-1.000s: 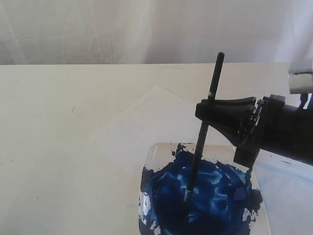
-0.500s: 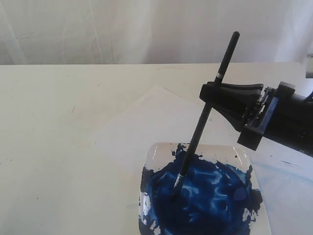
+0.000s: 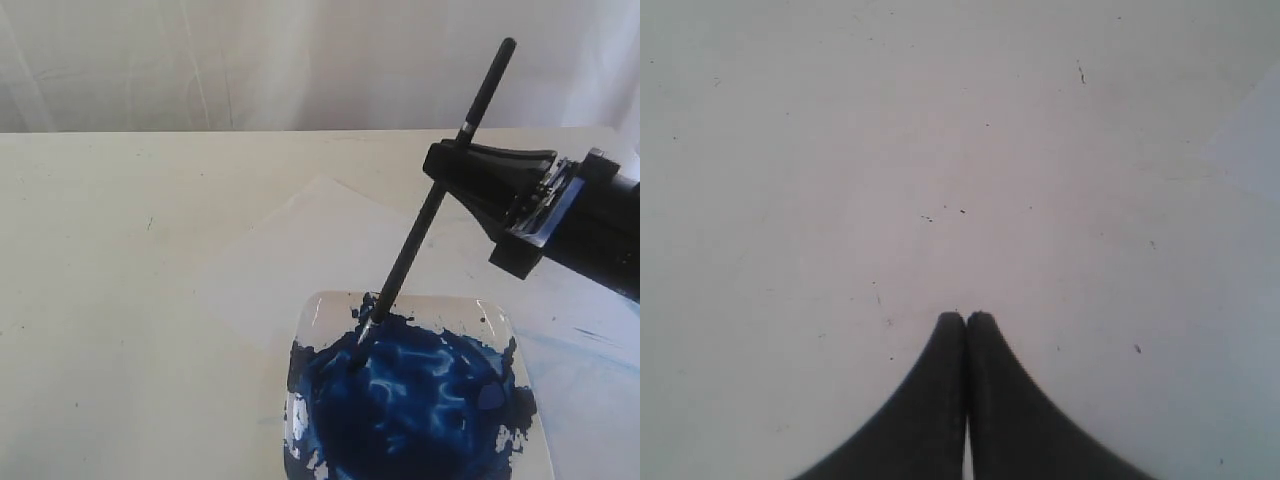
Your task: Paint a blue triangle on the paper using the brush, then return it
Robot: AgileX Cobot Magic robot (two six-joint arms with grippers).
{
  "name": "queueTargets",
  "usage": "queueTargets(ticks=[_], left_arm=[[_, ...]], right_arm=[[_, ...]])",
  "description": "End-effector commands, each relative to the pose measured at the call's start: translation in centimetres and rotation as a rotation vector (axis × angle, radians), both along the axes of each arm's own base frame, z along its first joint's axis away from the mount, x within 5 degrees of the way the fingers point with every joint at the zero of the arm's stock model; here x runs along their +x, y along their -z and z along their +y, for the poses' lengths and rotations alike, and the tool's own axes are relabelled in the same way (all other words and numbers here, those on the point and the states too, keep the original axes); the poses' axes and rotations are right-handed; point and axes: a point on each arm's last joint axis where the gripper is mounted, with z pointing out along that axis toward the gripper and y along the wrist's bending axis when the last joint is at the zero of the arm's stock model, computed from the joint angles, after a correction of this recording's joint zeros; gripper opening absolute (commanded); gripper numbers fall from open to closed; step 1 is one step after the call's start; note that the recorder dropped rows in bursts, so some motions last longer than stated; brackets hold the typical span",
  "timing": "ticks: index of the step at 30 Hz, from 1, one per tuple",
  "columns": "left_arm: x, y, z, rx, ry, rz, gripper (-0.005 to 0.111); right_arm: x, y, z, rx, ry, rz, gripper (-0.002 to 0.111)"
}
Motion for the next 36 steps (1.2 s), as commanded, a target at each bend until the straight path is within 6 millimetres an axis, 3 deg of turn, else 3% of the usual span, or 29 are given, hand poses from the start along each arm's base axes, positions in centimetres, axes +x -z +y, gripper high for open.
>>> queueTargets(ticks=[1, 7, 16, 26, 28, 30, 32, 34, 36], left_arm=[[0.2, -0.3, 0.1, 0.067, 0.017, -0.044, 0.0], [0.5, -1.5, 0.1, 0.115, 0.021, -0.183, 0.0], [0.7, -2.7, 0.2, 0.121, 0.009, -0.317, 0.0], [-0.1, -7.1, 0.3, 0.113, -0.039, -0.816, 0.0], [-0.7, -8.1, 0.5, 0.074, -0.069, -0.944, 0.0], [-1.4, -10.0, 0.7, -0.095, -0.066, -1.048, 0.0], [-1.6, -11.1, 0.6, -0.134, -0.057, -1.045, 0.0], [-0.6, -11.6, 0.5, -0.141, -0.055, -0.876, 0.0], [1.9, -12.1, 0.4, -0.109, -0.047, -0.684, 0.0]], right_arm=[[0.0, -1.2, -0.6, 0.017, 0.074, -0.114, 0.0], [-0.5, -1.9, -0.7, -0.013, 0.096, -0.217, 0.0], [-0.5, -1.9, -0.7, -0.02, 0.102, -0.221, 0.0], [-0.8, -2.2, -0.6, 0.004, 0.071, -0.247, 0.0], [-0.7, -2.4, -0.7, 0.025, 0.082, -0.248, 0.0], [-0.6, -2.4, -0.8, 0.035, 0.093, -0.245, 0.0], [-0.7, -2.4, -0.8, 0.03, 0.088, -0.246, 0.0], [-0.7, -2.4, -0.8, 0.03, 0.09, -0.251, 0.0], [-0.7, -2.5, -0.8, 0.002, 0.106, -0.295, 0.0]])
